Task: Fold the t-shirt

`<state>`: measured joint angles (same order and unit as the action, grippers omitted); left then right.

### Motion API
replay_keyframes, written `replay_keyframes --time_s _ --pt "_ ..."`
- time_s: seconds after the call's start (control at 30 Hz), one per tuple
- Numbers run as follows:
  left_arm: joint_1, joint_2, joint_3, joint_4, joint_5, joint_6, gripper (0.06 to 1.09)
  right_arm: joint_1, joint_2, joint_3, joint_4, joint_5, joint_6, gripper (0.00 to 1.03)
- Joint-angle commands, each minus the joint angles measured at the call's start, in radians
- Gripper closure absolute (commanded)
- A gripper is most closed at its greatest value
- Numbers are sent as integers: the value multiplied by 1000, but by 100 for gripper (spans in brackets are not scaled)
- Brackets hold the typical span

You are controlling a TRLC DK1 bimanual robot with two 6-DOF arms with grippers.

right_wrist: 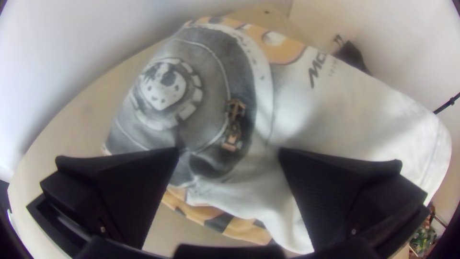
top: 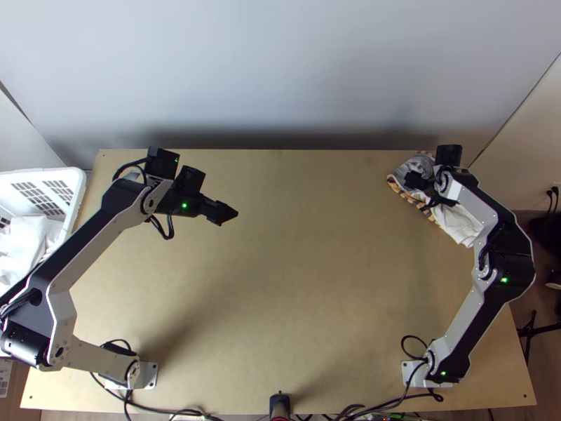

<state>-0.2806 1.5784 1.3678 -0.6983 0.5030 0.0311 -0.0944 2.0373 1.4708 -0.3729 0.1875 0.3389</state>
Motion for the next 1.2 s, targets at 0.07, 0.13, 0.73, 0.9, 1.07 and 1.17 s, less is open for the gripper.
replay_keyframes --time_s 0.07,0.13,0.73,0.9,1.07,1.17 --pt "6 -6 -1 -4 0 1 10 84 -31 -37 -1 -3 -5 5" --pt "9 -8 -3 -4 0 1 10 99 -32 -37 -3 -5 0 5" --pt "21 -89 -79 14 -9 32 10 351 -525 -73 -38 -11 -140 5" --pt "12 -250 -230 160 -118 59 10 417 -779 -210 11 -11 -228 5" --pt "66 -462 -414 316 -218 56 10 420 -1011 -386 101 -11 -236 5" --pt "96 -617 -542 421 -281 55 10 424 -1166 -509 138 -10 -230 5"
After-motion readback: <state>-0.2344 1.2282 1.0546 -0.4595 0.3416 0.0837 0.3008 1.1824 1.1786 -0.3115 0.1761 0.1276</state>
